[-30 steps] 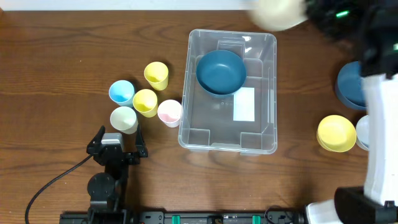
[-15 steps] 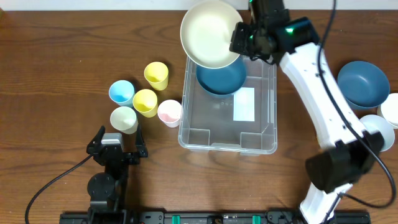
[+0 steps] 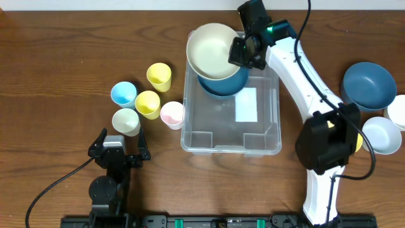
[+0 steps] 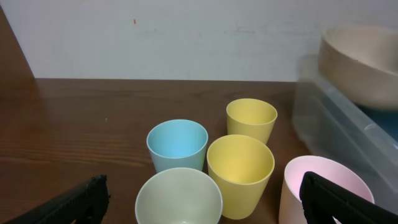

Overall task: Pack container
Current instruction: 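Carry the beige bowl and set it into the teal bowl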

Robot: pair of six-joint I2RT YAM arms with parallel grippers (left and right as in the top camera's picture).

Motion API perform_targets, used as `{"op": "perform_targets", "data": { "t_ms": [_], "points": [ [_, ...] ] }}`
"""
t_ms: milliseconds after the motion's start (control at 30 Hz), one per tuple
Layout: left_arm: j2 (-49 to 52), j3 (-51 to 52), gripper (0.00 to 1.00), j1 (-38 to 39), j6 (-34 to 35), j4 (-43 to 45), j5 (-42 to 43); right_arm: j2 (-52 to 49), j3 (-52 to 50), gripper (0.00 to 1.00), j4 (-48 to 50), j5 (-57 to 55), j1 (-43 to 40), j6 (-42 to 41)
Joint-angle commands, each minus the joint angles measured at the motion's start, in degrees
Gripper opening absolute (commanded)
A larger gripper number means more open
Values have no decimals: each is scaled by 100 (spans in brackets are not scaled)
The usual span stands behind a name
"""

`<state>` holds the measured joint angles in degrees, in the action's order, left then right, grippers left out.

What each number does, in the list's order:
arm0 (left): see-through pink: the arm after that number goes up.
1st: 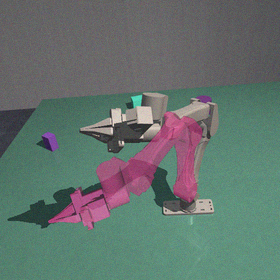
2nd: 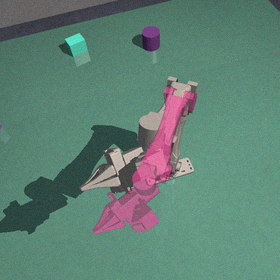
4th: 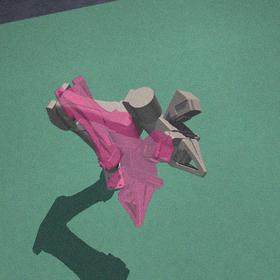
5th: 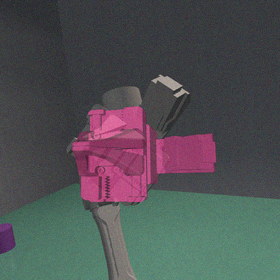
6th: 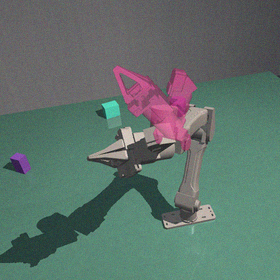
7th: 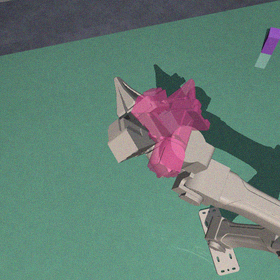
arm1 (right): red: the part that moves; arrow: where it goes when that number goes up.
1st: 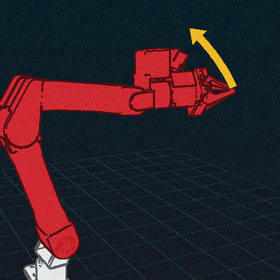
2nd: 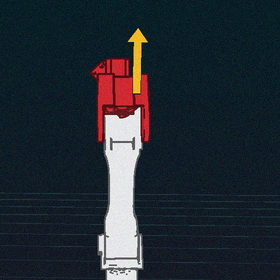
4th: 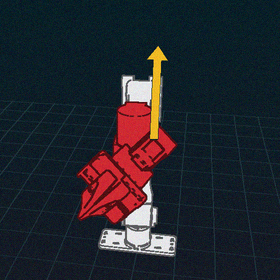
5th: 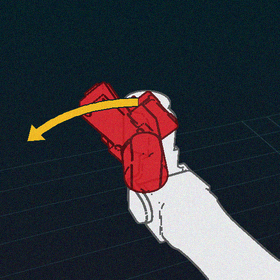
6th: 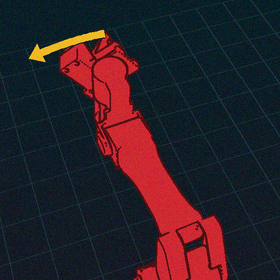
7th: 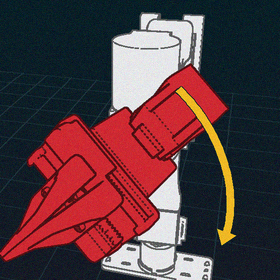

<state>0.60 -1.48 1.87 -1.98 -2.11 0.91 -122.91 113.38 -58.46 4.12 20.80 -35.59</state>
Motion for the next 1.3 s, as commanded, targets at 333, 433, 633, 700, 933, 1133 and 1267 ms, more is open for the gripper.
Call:
{"op": "perform_targets", "data": {
  "t_ms": [333,433,633,700,933,1133,1267],
  "points": [
    [0,125,98,-20,-81,-186,-4,-197,0,2,-87,-389,-136,-120],
    [0,125,98,-20,-81,-186,-4,-197,-7,5,-103,-378,-133,-120],
    [0,125,98,-20,-81,-186,-4,-197,-4,7,-98,-138,-125,-120],
    [0,125,98,-20,-81,-186,-4,-197,-7,7,-98,-61,-125,-122],
    [0,125,98,-20,-81,-186,-4,-197,-4,8,-201,227,-164,-125],
    [0,125,98,-20,-81,-186,-4,-197,-4,15,-273,280,-175,-125],
    [0,125,98,-20,-81,-186,-4,-197,-4,47,-350,280,-181,-122]
  ]
}}
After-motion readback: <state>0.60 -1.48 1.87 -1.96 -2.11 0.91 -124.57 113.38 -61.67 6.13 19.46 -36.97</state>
